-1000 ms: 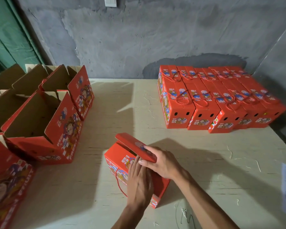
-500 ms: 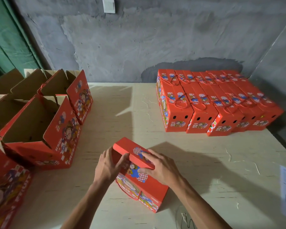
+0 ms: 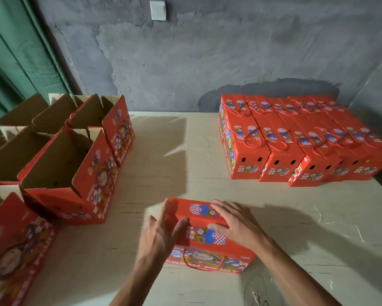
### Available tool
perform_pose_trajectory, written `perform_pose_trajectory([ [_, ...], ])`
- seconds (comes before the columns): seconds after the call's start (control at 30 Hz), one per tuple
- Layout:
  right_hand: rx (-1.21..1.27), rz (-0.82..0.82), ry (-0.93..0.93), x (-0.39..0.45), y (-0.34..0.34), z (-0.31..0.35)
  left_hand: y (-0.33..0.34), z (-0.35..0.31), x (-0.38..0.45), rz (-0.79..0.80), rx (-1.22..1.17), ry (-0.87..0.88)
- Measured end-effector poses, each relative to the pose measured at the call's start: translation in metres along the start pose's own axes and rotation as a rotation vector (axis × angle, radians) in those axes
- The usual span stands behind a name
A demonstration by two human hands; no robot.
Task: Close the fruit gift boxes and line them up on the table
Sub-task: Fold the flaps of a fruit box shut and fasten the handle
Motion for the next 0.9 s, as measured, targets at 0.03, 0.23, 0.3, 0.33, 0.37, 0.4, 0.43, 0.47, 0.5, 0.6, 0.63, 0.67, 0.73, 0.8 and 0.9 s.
perform_pose_trajectory([
  [0.03, -0.018, -0.027, 0.034, -0.002, -0.001, -0.003, 0.001, 0.000, 0.000, 0.039, 0.010, 0.003],
  [0.23, 0.010, -0.039, 0.066, 0.000, -0.010, -0.016, -0.014, -0.004, 0.024, 0.141, 0.135, 0.152],
  [0.3, 0.018, -0.051, 0.043, 0.003, -0.013, -0.017, -0.016, -0.014, 0.040, 0.240, 0.166, 0.250],
  [0.33, 0.015, -0.054, 0.042, 0.004, -0.013, -0.017, -0.015, -0.019, 0.045, 0.297, 0.150, 0.291],
  [0.37, 0.011, -0.054, 0.043, 0.006, -0.013, -0.017, -0.014, -0.022, 0.049, 0.330, 0.129, 0.322],
  [0.4, 0.009, -0.053, 0.042, 0.007, -0.013, -0.017, -0.013, -0.023, 0.052, 0.337, 0.107, 0.345],
  [0.43, 0.011, -0.054, 0.041, 0.008, -0.012, -0.017, -0.012, -0.022, 0.053, 0.330, 0.092, 0.362],
  [0.47, 0.013, -0.056, 0.042, 0.008, -0.013, -0.017, -0.011, -0.022, 0.055, 0.322, 0.090, 0.380],
  [0.5, 0.012, -0.053, 0.044, 0.008, -0.013, -0.017, -0.010, -0.022, 0.055, 0.324, 0.102, 0.398],
  [0.6, -0.037, -0.022, 0.054, 0.007, -0.008, -0.019, -0.009, -0.023, 0.057, 0.359, 0.164, 0.447],
  [0.63, -0.062, -0.013, 0.057, 0.006, -0.006, -0.018, -0.009, -0.023, 0.058, 0.364, 0.158, 0.457],
  [0.67, -0.078, -0.004, 0.061, 0.005, -0.005, -0.018, -0.009, -0.023, 0.060, 0.367, 0.131, 0.456],
  [0.73, -0.086, 0.016, 0.067, 0.006, -0.003, -0.017, -0.009, -0.021, 0.066, 0.382, 0.069, 0.424],
  [0.8, -0.110, 0.038, 0.063, 0.007, -0.004, -0.018, -0.007, -0.022, 0.073, 0.418, 0.061, 0.387],
  [0.9, -0.182, 0.071, 0.039, 0.008, -0.003, -0.017, -0.002, -0.019, 0.077, 0.455, 0.150, 0.373],
])
Point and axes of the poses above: each hand's wrist, its own x-axis towards the middle knuckle, its own y-axis out of the palm, z = x × y, the point moved 6 cm from there along x, towards the middle knuckle, and after that the axes turned 3 degrees about y, right-handed, at the moved point
